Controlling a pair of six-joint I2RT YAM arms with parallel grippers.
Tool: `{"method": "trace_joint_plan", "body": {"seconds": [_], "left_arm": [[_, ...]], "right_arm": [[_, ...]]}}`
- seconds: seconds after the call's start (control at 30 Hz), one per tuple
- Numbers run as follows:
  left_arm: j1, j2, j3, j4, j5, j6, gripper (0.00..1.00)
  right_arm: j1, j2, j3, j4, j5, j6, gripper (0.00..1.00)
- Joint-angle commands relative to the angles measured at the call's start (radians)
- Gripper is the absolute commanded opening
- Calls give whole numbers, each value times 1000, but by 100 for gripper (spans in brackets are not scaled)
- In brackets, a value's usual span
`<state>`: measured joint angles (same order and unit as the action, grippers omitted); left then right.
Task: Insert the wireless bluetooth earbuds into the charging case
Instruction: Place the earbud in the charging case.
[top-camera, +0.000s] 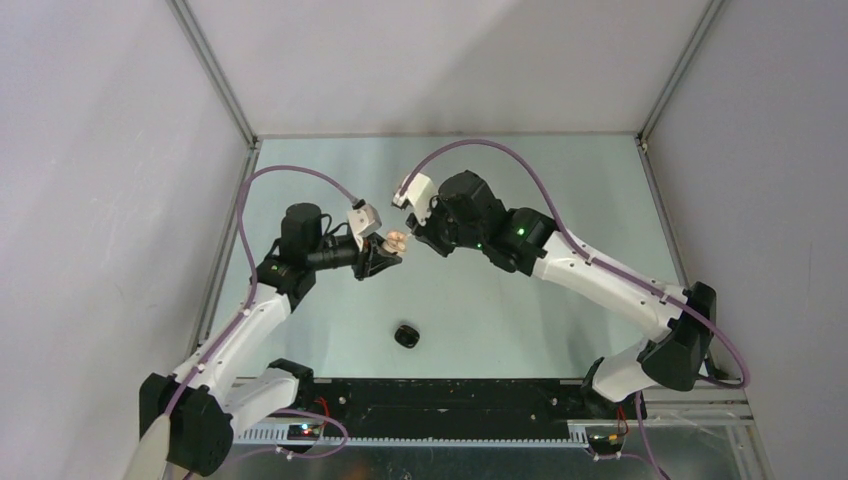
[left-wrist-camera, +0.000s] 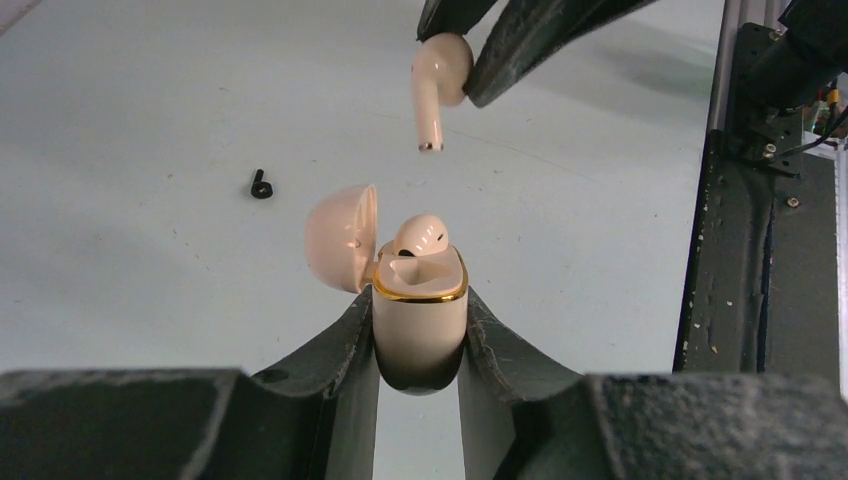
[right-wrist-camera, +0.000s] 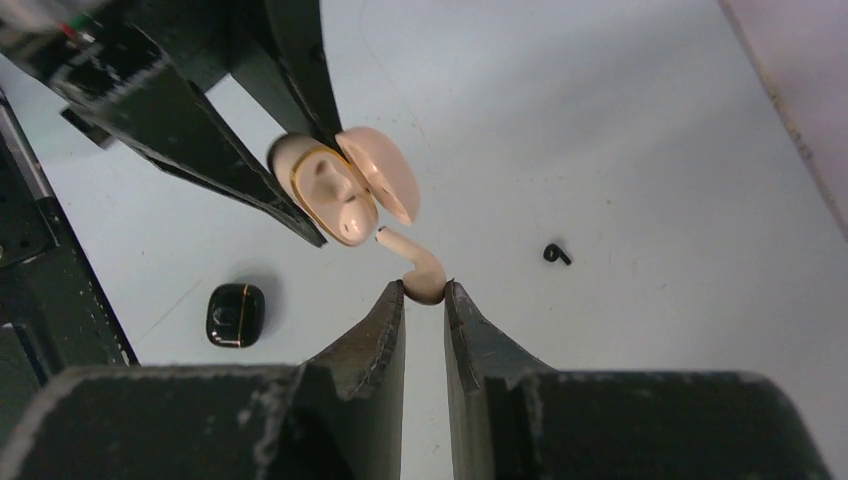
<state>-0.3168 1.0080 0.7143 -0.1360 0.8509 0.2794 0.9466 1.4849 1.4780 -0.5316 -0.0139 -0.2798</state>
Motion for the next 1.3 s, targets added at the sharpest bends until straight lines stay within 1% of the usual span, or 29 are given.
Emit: {"method": "trace_joint_plan", "body": {"seconds": [0.0,0.4,0.67,1.27], "left_arm": [[-7,-4,-10,45,33,-23,4],[-5,2,-6,39,37,-28,5],[-6,3,-7,38,51,-31,4],[-6,-3,-20,35,47,-8,4]], "right_arm": [[44,-9,6,93,51,14,20],[103,38,16,101,103,-8,19],[116,63,24,113,150,-25,19],[122,61,67,87,135,-9,19]]}}
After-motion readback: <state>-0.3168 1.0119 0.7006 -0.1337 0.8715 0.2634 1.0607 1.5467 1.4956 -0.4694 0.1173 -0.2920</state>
